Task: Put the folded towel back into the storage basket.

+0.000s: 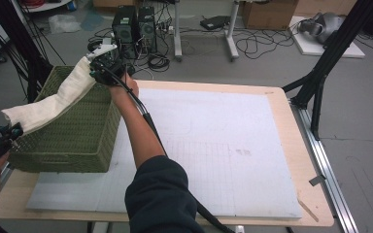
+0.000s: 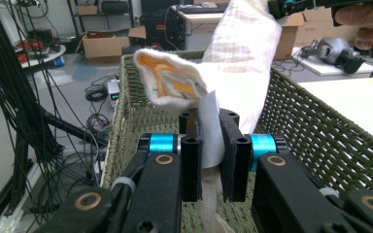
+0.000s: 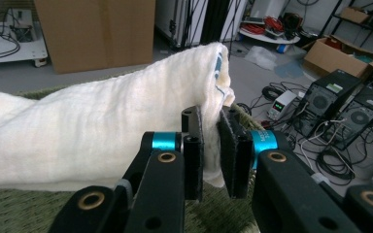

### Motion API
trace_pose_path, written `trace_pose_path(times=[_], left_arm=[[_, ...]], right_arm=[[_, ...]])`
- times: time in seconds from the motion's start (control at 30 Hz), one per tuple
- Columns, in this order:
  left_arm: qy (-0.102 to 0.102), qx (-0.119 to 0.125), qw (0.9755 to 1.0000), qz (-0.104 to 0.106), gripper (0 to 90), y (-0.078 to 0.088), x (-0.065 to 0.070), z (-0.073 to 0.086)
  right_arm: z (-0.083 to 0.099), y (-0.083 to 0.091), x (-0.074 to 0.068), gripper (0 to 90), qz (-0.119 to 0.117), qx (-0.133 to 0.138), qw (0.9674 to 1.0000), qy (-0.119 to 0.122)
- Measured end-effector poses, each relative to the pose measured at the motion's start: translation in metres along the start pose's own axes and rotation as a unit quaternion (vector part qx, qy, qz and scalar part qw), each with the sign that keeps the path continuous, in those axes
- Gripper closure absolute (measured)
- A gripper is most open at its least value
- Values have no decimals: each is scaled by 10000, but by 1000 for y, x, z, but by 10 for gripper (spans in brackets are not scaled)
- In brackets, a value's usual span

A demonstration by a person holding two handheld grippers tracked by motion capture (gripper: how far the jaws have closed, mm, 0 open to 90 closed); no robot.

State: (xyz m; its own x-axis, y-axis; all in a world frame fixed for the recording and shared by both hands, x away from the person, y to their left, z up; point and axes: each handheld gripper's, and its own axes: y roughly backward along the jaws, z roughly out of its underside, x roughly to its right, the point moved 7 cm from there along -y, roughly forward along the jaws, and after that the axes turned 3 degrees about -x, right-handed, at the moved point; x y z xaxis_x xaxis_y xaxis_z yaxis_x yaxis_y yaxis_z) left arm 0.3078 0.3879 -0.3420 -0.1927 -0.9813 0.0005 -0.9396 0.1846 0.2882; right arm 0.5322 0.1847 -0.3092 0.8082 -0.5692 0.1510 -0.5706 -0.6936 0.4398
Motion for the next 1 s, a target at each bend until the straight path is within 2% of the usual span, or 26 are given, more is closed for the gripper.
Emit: trace_pose_path(times=[0.1,0.2,0.27,0.33,0.37,0.43,0.57,0.7,0.87,0.93,1.0], left_arm=[[-15,-92,9999,-81,803,-4,-2,2],[57,-244,9995,-187,779,-7,-5,8],[37,-420,9988,-256,685,-9,-9,13],[90,-342,9985,-423,497,-6,-15,14],[190,-232,9985,-455,425,-3,-17,12],[206,-69,9988,-442,373,4,-19,7],[138,83,9995,-256,353,8,-13,0],[27,170,9998,-31,319,5,0,-1],[335,277,9984,350,240,1,13,-5],[413,301,9978,431,184,-1,18,-8],[421,305,9970,573,179,-3,24,-10]], right_arm=[[2,-3,0,814,8,-35,10000,-35],[5,-7,-2,814,-4,-107,9999,-11],[9,-12,-4,792,22,-213,9998,24],[17,-19,-3,568,80,-437,9990,1],[22,-22,-1,541,111,-544,9984,-76],[25,-19,2,537,94,-489,9987,-90],[24,-6,7,519,49,-344,9994,-38],[25,9,14,447,-142,-258,9995,-149],[28,34,26,388,-274,-203,9994,-83],[27,49,34,366,-329,-124,9993,-141],[28,65,42,339,-397,-105,9990,-168]])
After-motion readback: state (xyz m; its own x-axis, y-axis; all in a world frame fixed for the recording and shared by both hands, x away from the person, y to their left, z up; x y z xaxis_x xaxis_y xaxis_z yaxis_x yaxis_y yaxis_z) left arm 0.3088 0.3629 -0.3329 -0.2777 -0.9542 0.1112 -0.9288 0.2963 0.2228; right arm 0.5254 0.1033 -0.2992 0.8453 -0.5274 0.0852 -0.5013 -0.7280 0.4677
